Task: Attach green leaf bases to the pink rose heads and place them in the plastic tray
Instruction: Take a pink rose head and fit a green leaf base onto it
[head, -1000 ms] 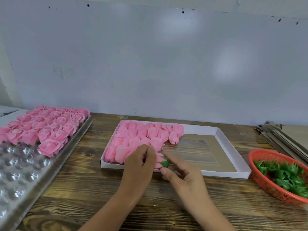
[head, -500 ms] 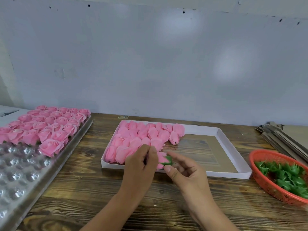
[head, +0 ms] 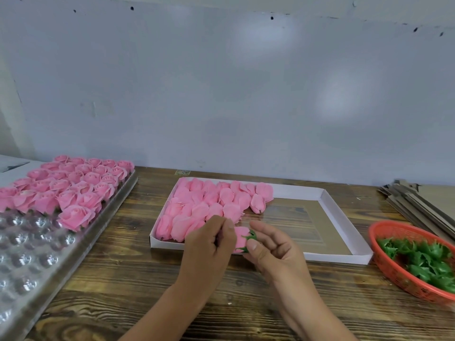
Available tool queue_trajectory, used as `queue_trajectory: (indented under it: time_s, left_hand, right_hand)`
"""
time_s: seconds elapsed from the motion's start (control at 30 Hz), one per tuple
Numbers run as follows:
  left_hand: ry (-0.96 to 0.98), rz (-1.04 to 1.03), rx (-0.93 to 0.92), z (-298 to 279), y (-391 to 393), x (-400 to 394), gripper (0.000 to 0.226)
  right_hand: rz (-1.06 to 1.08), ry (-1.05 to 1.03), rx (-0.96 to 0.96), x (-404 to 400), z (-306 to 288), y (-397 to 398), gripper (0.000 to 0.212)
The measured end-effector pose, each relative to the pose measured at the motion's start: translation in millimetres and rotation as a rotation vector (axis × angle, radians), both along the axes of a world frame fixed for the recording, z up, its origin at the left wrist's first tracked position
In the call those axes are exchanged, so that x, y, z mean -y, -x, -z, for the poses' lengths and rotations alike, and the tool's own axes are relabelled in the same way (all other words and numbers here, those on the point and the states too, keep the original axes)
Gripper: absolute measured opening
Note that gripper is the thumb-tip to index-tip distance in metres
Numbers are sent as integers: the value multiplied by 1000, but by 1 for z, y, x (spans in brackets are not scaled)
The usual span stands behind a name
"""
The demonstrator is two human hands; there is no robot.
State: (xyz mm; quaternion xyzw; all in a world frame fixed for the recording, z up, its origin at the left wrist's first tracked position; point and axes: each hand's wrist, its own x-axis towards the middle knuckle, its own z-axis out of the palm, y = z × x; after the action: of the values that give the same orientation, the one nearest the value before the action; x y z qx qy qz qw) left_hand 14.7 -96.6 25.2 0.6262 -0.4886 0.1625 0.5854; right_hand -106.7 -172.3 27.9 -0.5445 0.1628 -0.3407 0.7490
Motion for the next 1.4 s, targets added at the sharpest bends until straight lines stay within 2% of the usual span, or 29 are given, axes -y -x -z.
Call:
queue_trajectory:
  time_s: [0.1, 0.2, 0.37, 0.67, 0.73, 0.83, 1.0, 1.2, 1.33, 1.4]
  left_hand:
    - [12, 6, 27, 1, -1, 0, 28]
    - [15, 6, 47, 3, -2, 0, 32]
    - [-25, 52, -59, 4, -2, -1, 29]
    - [-73, 114, 5, 6, -4, -1, 26]
    - [-125, 151, -44, 7, -5, -1, 25]
    - [-196, 221, -212, 4, -5, -2, 8]
    - [-239, 323, -409, 0, -4, -1, 9]
    - [-231, 338, -441, -2, -6, 0, 19]
    - [-225, 393, -492, -3, -5, -1, 10]
    - [-233, 422, -499, -4, -4, -2, 22]
  right_hand:
    - [-25, -28, 12, -1, 0, 0, 52]
    - [-35, 29, -42, 0, 0, 0, 44]
    - [-5, 157, -87, 1, 1, 0, 45]
    - [-81, 138, -82, 4, 0, 3, 38]
    - [-46, 173, -55, 4, 1, 3, 34]
    - [72, 244, -28, 6, 2, 1, 37]
    - [175, 230, -7, 11, 0, 1, 42]
    - [187, 226, -78, 12, -1, 1, 31]
    - [195, 275, -91, 13, -1, 1, 31]
    - [214, 314, -92, 12, 1, 0, 33]
